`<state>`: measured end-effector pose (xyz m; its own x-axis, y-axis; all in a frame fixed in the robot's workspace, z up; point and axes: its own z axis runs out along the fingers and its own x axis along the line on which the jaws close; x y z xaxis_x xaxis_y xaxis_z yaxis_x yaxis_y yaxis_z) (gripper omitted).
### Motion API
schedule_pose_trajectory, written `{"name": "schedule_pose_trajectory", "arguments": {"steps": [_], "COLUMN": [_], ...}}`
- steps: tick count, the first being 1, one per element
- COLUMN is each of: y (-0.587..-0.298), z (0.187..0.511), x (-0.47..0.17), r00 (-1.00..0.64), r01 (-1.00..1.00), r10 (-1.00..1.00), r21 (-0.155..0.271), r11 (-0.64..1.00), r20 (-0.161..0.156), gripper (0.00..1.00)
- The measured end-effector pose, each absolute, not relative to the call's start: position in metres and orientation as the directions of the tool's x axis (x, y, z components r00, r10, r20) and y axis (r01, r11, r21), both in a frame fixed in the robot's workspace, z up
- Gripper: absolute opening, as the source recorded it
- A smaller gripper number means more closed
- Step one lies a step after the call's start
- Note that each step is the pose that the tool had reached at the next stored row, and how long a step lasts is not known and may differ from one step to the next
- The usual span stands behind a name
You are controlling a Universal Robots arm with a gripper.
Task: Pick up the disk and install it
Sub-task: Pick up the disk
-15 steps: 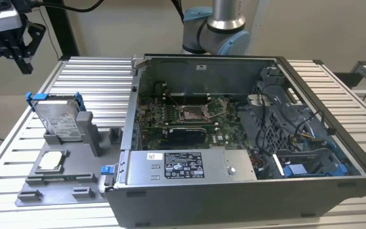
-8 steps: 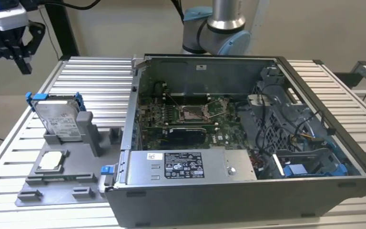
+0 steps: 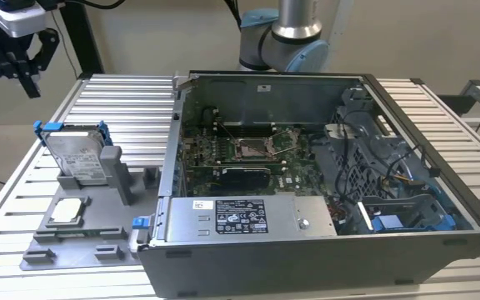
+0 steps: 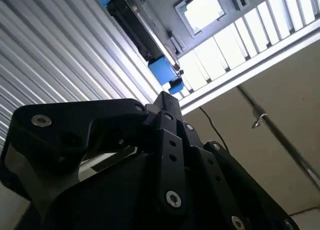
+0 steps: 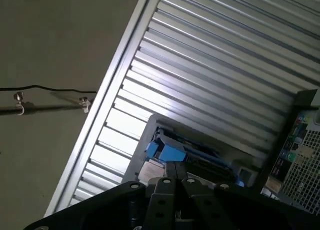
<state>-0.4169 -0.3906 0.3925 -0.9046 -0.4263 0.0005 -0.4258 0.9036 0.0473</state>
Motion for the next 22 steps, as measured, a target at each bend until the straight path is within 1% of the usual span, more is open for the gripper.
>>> {"name": "schedule_pose_trajectory", "arguments": {"steps": [12,22], "y": [-0.3906,-0.3907], "z": [0.3925,0.3925], "x": [-0.4169,-0.4168], "r00": [-0.791,-0.684], "r01": [-0.612,-0.730], "r10": [-0.612,-0.730], "r21": [0.042,0.018], "r11": [0.790,0.684], "r20": [0.002,0.001], "gripper": [0.00,0.00]}}
